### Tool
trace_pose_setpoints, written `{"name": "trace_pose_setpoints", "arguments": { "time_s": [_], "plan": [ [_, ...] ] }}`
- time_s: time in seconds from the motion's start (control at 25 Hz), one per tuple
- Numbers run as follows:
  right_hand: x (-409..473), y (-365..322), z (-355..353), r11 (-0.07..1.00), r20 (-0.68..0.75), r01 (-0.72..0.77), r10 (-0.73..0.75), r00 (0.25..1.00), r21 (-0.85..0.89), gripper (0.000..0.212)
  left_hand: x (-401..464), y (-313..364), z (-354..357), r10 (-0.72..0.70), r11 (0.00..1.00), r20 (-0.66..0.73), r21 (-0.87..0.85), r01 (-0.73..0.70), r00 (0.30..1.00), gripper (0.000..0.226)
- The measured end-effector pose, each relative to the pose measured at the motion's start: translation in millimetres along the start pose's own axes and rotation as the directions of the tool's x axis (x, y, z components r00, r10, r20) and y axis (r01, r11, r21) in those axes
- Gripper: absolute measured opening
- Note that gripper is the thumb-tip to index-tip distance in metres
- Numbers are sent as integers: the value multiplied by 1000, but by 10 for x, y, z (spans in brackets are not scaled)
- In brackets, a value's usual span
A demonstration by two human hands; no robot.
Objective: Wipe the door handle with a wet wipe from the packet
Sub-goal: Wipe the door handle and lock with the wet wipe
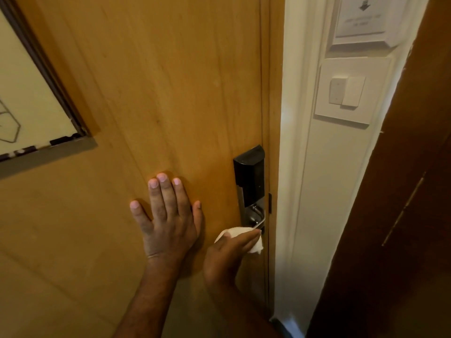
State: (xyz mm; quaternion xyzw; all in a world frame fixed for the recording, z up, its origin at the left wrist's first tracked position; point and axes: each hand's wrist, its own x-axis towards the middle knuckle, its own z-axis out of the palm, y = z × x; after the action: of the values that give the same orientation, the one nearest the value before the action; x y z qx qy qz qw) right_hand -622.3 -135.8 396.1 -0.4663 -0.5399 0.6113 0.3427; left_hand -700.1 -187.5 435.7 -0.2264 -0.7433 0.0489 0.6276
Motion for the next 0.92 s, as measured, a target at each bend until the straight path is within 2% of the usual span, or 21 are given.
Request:
{"name": "trace_pose_setpoints", "arguments": {
  "time_s": [0.04,0.12,0.16,0.24,0.32,0.36,0.4,0.44,0.48,0.52,0.56,0.68,0.76,0.84,0.92],
  "plan": [
    [194,-100,-50,991,-13,-115,116,993,66,70,-7,0,-1,0,1000,-4,-9,0,1000,86],
    [674,-278,-283,916,111,-298,278,954,268,51,-18,5,13,0,1000,-9,-8,0,1000,86],
    [890,-343,-327,907,96,-337,324,941,251,44,-21,6,17,1,1000,-10,1,-1,1000,86],
    [906,-411,-499,857,238,-398,333,912,326,45,-8,8,30,5,1000,-11,6,-5,1000,86],
    [782,-287,-656,862,385,-340,189,903,375,63,-7,-2,22,0,1000,-11,-3,0,1000,85],
    [716,-168,-677,843,412,-364,191,891,397,73,-9,-1,19,1,1000,-9,-7,-1,1000,85],
    [705,-108,-668,897,399,-293,148,905,331,77,-10,4,14,0,1000,-8,-12,0,1000,84],
    [681,-118,-578,894,342,-319,207,917,315,71,-13,14,11,-3,1000,-8,-15,3,1000,84],
    [673,-106,-527,917,251,-284,216,944,280,61,-12,16,21,-4,1000,-8,-15,4,1000,84],
    [601,-165,-434,884,178,-385,348,921,265,58,-16,9,33,-5,1000,-7,-13,5,1000,83],
    [484,-250,-339,865,168,-436,405,899,247,59,-13,12,36,-6,1000,-11,-15,6,1000,83],
    [207,-215,-188,902,205,-399,365,908,164,61,-10,3,28,-16,1000,-6,-21,16,1000,83],
    [248,-256,-292,869,259,-495,473,842,24,57,-12,4,15,-18,1000,0,-23,18,1000,83],
    [433,-364,-524,842,273,-531,535,799,-97,53,-12,9,-3,-5,1000,0,-30,5,1000,82],
    [620,-395,-754,852,247,-524,511,823,-14,49,3,2,-13,8,1000,-11,-30,-8,1000,82]
  ]
}}
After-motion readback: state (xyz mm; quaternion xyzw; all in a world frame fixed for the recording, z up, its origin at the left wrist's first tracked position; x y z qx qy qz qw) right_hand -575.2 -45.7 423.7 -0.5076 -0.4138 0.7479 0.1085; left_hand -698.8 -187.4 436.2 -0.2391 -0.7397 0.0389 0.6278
